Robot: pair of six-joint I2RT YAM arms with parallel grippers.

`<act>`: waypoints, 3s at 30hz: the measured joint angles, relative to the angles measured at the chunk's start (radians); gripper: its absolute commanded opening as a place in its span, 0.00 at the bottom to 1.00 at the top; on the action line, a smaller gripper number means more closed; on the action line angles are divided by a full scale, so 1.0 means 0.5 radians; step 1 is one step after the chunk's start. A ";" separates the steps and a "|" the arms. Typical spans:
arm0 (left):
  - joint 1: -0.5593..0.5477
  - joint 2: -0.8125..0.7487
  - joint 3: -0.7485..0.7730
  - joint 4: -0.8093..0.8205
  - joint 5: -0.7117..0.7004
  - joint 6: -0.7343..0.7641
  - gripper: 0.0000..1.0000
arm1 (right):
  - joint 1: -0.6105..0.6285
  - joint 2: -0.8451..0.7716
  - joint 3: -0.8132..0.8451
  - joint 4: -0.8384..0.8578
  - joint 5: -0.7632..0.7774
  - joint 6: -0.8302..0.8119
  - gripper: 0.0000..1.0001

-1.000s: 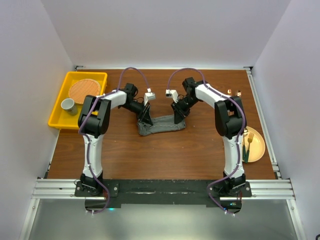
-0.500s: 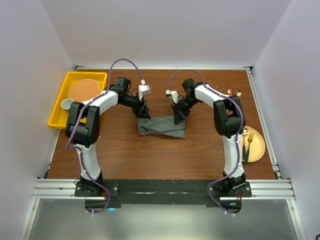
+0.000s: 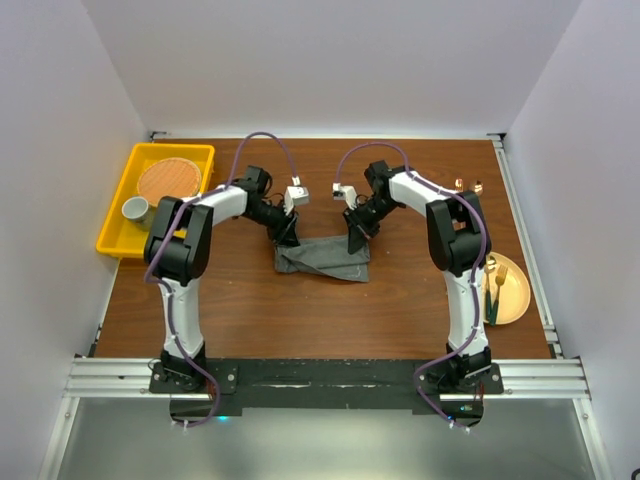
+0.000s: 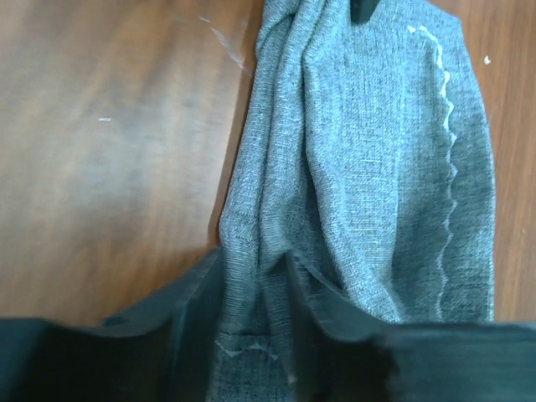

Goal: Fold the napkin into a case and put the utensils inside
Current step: Fold the 2/3-rectangle-folded napkin at the center of the board.

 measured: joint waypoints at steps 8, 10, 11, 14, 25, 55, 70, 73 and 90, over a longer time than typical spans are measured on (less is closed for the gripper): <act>-0.019 -0.080 -0.128 -0.111 0.047 0.124 0.52 | 0.037 -0.061 -0.205 -0.082 -0.114 0.078 0.00; -0.009 -0.172 -0.230 -0.071 0.045 0.090 0.58 | 0.052 -0.079 -0.259 -0.108 -0.132 0.110 0.00; 0.004 -0.238 -0.292 -0.016 0.042 0.055 0.59 | 0.055 -0.079 -0.272 -0.115 -0.140 0.123 0.00; 0.060 -0.517 -0.472 0.217 0.013 -0.079 0.59 | 0.063 -0.079 -0.298 -0.120 -0.156 0.186 0.00; -0.579 -1.247 -0.821 0.756 -0.229 0.188 0.60 | 0.063 -0.073 -0.298 -0.110 -0.156 0.298 0.00; -1.280 -0.813 -1.001 0.937 -0.765 0.558 0.00 | 0.056 -0.044 -0.297 -0.124 -0.214 0.276 0.00; -0.757 -0.659 -0.789 1.159 -0.391 -0.236 0.00 | 0.056 -0.044 -0.290 -0.134 -0.222 0.214 0.00; -0.716 -0.563 -0.768 1.182 -0.356 -0.397 0.00 | 0.056 -0.044 -0.288 -0.137 -0.223 0.208 0.04; -0.611 -0.388 -0.753 1.224 -0.255 -0.646 0.00 | -0.009 -0.057 -0.193 -0.276 -0.297 0.163 0.51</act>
